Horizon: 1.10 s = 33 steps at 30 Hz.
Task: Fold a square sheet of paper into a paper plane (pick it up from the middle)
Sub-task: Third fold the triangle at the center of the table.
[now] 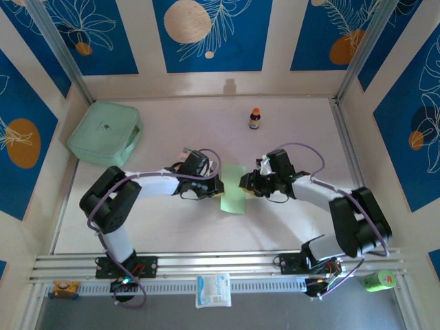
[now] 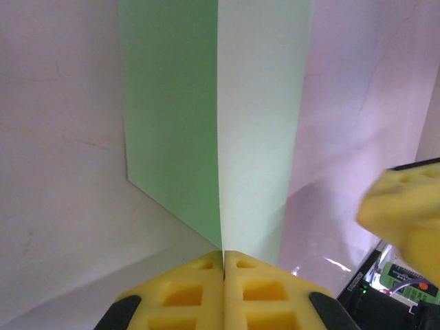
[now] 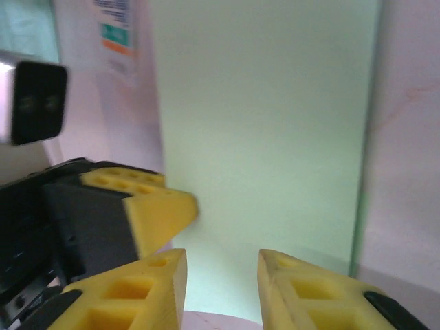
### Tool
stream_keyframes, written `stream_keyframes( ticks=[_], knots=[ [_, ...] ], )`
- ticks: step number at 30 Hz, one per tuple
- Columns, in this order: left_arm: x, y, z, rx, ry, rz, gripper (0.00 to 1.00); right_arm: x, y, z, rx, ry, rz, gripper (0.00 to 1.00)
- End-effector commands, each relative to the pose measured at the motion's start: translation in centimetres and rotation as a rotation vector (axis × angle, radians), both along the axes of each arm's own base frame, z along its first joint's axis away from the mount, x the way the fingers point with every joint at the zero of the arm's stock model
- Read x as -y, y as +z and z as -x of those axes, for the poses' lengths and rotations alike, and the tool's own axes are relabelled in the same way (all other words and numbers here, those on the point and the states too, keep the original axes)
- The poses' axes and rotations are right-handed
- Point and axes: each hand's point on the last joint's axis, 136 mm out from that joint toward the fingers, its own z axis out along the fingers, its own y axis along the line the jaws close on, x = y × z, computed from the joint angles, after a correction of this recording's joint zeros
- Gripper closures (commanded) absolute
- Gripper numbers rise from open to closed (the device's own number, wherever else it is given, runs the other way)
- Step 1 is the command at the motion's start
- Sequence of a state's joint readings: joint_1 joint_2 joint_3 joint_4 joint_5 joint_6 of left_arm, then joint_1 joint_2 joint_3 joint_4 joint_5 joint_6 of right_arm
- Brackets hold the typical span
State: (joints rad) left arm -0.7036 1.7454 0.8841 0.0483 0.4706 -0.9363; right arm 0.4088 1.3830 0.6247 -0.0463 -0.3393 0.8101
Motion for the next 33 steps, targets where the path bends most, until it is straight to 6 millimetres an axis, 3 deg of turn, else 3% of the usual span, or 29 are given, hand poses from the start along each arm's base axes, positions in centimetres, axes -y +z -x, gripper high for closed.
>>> stream_keyframes(
  ticks=[1, 5, 7, 8, 13, 18, 28, 33],
  knots=[
    [-0.3, 0.8, 0.4, -0.011, 0.029, 0.028, 1.0, 0.5, 0.8, 0.4, 0.144, 0.025, 0.118, 0.62],
    [-0.5, 1.3, 0.5, -0.037, 0.06, 0.048, 1.0, -0.3, 1.7, 1.4, 0.441, 0.095, 0.214, 0.53],
    [-0.6, 1.4, 0.5, -0.047, 0.073, 0.049, 1.0, -1.3, 2.1, 2.4, 0.597, 0.157, 0.232, 0.28],
    [-0.6, 1.5, 0.5, -0.051, 0.079, 0.051, 1.0, -1.8, 2.3, 2.9, 0.663, 0.2, 0.242, 0.26],
    [-0.4, 1.6, 0.4, -0.065, 0.093, 0.068, 1.0, -4.4, 1.7, 5.5, 0.869, 0.478, 0.398, 0.34],
    [-0.1, 1.6, 0.4, -0.077, 0.094, 0.093, 1.0, -6.6, 1.2, 6.5, 1.059, 0.574, 0.503, 0.35],
    [-0.1, 1.8, 0.4, -0.069, 0.089, 0.094, 1.0, -6.1, -1.0, 5.1, 1.132, 0.577, 0.794, 0.36],
    [0.0, 1.7, 0.4, -0.071, 0.083, 0.089, 0.99, -5.9, -1.4, 5.4, 1.126, 0.572, 0.813, 0.46]
  ],
)
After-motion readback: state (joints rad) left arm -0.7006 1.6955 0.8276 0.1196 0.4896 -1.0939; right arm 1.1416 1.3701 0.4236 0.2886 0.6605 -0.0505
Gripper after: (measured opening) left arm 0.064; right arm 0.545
